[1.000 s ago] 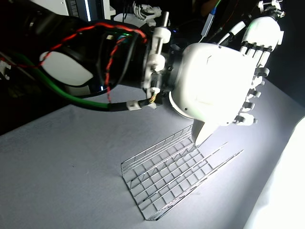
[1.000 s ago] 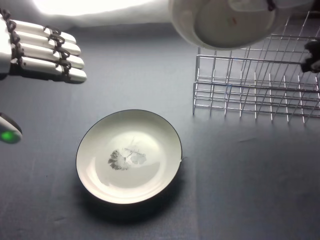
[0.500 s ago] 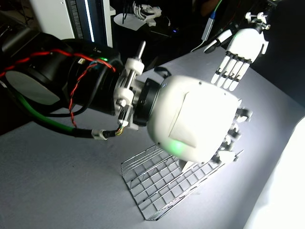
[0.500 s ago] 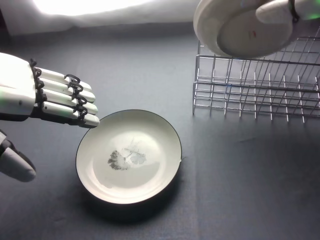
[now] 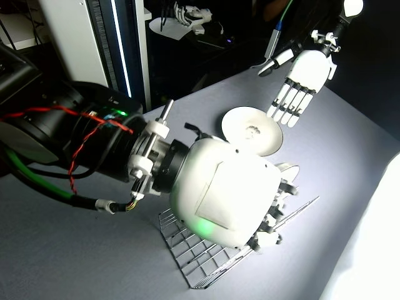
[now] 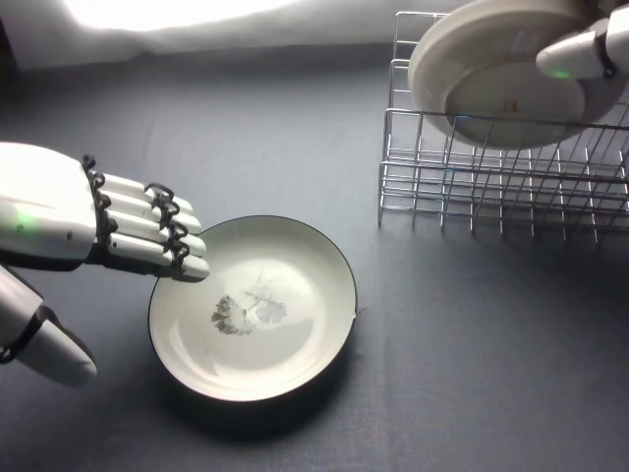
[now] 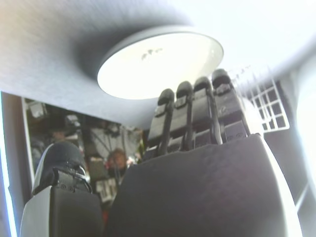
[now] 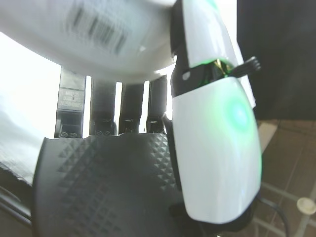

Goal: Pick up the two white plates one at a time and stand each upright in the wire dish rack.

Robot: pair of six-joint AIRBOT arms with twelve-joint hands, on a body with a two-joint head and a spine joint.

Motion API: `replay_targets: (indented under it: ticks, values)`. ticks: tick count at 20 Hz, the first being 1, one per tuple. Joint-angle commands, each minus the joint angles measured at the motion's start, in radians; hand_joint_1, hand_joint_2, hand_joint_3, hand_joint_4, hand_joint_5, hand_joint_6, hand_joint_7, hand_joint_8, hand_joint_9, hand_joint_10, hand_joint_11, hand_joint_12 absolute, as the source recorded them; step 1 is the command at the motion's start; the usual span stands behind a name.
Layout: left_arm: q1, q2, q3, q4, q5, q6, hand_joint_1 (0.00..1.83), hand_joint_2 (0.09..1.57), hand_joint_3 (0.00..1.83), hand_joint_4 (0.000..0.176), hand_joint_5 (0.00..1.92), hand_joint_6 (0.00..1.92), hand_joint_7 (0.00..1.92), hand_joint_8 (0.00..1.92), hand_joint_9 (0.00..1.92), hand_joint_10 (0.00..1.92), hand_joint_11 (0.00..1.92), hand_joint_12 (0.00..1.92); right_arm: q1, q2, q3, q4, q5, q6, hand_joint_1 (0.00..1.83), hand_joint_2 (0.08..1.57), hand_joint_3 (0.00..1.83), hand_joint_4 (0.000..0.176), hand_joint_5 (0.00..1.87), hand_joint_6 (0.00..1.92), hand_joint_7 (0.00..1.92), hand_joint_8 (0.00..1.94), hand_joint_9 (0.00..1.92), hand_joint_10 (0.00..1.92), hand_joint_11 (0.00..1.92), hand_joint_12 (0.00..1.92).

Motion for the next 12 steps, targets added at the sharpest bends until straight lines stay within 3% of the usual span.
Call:
replay_targets:
  ticks: [1, 3, 5, 12]
  values:
    - [0.002, 0.001, -0.001, -0.058, -0.016, 0.0, 0.0, 1.08, 0.0, 0.0, 0.05, 0.0, 0.04, 0.0, 0.0, 0.0, 0.0, 0.0, 0.003, 0.009, 0.01, 0.008, 0.157, 0.014, 1.34, 1.11, 0.0, 0.0, 0.94, 0.95, 1.03, 0.89, 0.92, 1.12, 0.61, 1.28]
    - [0.011, -0.003, -0.006, -0.063, -0.001, 0.011, 0.0, 1.08, 0.0, 0.0, 0.06, 0.0, 0.05, 0.0, 0.0, 0.0, 0.0, 0.0, -0.021, 0.009, 0.018, -0.009, 0.173, 0.013, 1.23, 1.12, 0.0, 0.001, 0.95, 0.97, 1.02, 0.98, 0.94, 0.73, 0.6, 1.28]
    - [0.015, -0.005, -0.009, -0.065, 0.015, 0.021, 0.0, 1.08, 0.0, 0.0, 0.06, 0.0, 0.05, 0.0, 0.0, 0.0, 0.0, 0.0, -0.037, 0.009, 0.026, -0.012, 0.178, 0.01, 1.22, 1.1, 0.0, 0.02, 0.99, 0.94, 1.04, 0.94, 1.01, 0.56, 0.63, 1.22]
    - [0.046, -0.015, -0.008, -0.089, 0.034, 0.043, 0.0, 1.09, 0.01, 0.0, 0.07, 0.0, 0.05, 0.0, 0.0, 0.0, 0.0, 0.0, -0.096, 0.009, 0.046, -0.055, 0.203, -0.003, 1.22, 1.1, 0.0, 0.026, 0.99, 0.95, 1.03, 0.93, 1.06, 0.46, 0.68, 1.19]
